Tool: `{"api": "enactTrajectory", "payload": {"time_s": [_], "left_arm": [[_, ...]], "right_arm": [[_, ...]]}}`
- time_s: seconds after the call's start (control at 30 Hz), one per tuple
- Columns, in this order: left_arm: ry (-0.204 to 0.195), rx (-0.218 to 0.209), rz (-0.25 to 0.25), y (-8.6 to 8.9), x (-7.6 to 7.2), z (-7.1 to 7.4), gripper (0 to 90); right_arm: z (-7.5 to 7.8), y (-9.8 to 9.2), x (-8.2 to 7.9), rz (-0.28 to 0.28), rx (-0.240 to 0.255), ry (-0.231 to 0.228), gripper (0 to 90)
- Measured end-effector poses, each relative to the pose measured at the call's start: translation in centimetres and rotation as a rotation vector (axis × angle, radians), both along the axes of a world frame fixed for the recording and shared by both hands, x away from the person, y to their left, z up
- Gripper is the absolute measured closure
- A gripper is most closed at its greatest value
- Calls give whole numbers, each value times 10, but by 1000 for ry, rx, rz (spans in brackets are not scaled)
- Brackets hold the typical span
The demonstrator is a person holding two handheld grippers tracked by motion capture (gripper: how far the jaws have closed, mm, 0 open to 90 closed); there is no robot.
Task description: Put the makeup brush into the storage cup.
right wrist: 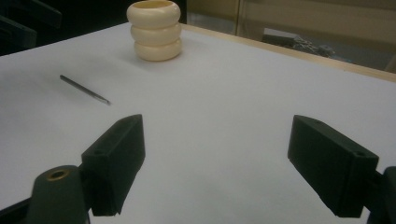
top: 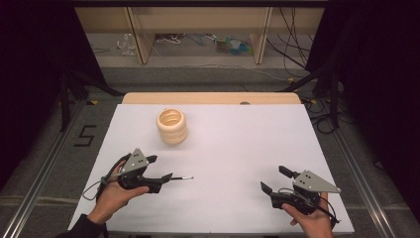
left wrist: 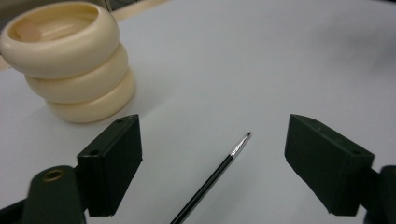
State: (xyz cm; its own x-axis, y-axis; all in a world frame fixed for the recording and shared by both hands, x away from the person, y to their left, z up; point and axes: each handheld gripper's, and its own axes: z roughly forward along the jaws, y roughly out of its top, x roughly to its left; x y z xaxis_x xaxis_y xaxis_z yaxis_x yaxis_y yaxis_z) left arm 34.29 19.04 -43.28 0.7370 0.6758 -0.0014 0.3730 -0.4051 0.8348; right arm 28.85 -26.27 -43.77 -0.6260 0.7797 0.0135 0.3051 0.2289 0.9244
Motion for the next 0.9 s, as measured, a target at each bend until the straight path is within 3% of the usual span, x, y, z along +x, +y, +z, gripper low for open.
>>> {"api": "enactTrajectory", "payload": {"time_s": [0.03, 0.07, 0.2, 0.23, 0.3, 0.37, 0.43, 0.53, 0.7, 0.8, 0.83, 0.9], "left_arm": [[0, 0, 0, 0, 0, 0, 192], [13, 45, -29, 0, 3, 2, 192], [32, 120, -55, -7, 10, 5, 200], [39, 150, -69, -8, 12, 6, 202], [49, 202, -92, -12, 15, 7, 204], [88, 254, -126, -19, 19, 7, 203], [97, 269, -131, -21, 20, 7, 203], [132, 336, -181, -26, 25, 7, 214], [162, 375, -207, -34, 31, 3, 216], [196, 399, -223, -38, 36, 1, 217], [191, 417, -233, -40, 37, 1, 220], [206, 440, -257, -43, 40, 0, 262]], "right_arm": [[-1, 0, 1, 9, -4, -8, 200], [-1, 0, 1, 6, -4, 13, 200], [-3, 0, 4, 9, 20, 18, 200], [-2, -1, 4, 5, -11, 22, 200], [-4, 0, 5, 6, -5, 21, 200], [-4, -1, 5, 11, -5, 34, 200], [-3, -1, 5, 12, -5, 24, 200], [-6, 1, 5, 20, 13, 23, 200], [-3, 1, 4, 18, -16, 37, 201], [-5, 1, 4, 19, -8, 35, 201], [-5, 1, 5, 19, -5, 33, 200], [-5, 0, 5, 23, -23, 31, 200]]}}
